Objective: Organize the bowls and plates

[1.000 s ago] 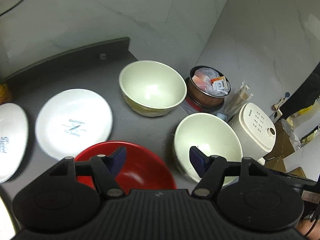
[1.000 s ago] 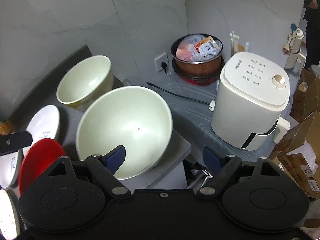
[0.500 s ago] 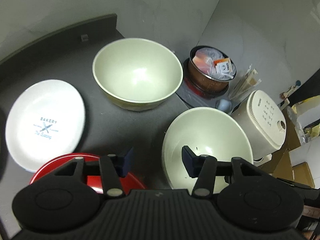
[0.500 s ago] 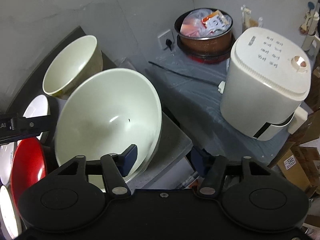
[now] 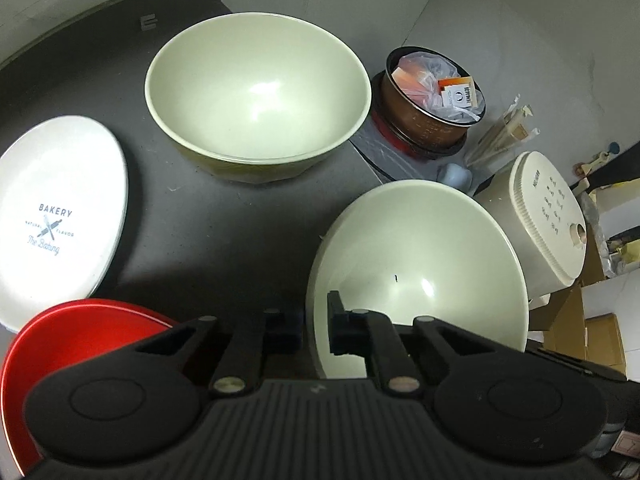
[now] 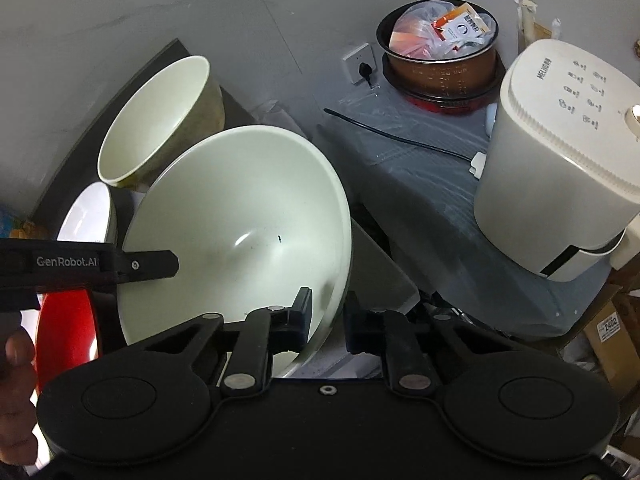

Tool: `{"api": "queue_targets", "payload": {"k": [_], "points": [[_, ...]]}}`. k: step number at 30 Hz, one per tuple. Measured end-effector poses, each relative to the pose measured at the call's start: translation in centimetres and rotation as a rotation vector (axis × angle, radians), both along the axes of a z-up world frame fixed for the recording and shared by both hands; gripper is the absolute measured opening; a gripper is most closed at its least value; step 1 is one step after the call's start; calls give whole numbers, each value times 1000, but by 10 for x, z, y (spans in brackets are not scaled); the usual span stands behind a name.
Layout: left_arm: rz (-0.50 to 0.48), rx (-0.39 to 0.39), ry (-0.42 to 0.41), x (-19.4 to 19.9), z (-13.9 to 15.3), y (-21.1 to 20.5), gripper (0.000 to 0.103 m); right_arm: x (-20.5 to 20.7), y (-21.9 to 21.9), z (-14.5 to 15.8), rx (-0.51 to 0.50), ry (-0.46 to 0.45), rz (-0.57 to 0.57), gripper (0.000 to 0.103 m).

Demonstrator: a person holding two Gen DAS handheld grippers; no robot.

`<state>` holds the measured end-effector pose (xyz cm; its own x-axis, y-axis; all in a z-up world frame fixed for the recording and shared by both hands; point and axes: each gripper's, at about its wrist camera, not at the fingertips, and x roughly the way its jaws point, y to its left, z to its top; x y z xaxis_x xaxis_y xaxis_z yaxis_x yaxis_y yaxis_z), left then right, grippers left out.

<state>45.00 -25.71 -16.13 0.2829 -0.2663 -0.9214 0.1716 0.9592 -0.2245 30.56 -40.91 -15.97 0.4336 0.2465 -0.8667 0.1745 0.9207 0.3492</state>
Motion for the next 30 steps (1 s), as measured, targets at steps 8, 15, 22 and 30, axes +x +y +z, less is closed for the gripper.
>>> {"api": "queue_targets", "payload": {"k": [8,15,22,30], "points": [[19,-56,-39,-10,22,16,9,-9,4,18,-3,-43,-10,16],[71,-111,-86,-25,55,44,9,-16,20,60,-15,-130,-15,17],[123,-154,-118,-44,76,77,9,-22,39,80,-5,-168,12,17],[174,-169,-139,-62,91,118,9,-28,68,93,1,-201,63,17]]}}
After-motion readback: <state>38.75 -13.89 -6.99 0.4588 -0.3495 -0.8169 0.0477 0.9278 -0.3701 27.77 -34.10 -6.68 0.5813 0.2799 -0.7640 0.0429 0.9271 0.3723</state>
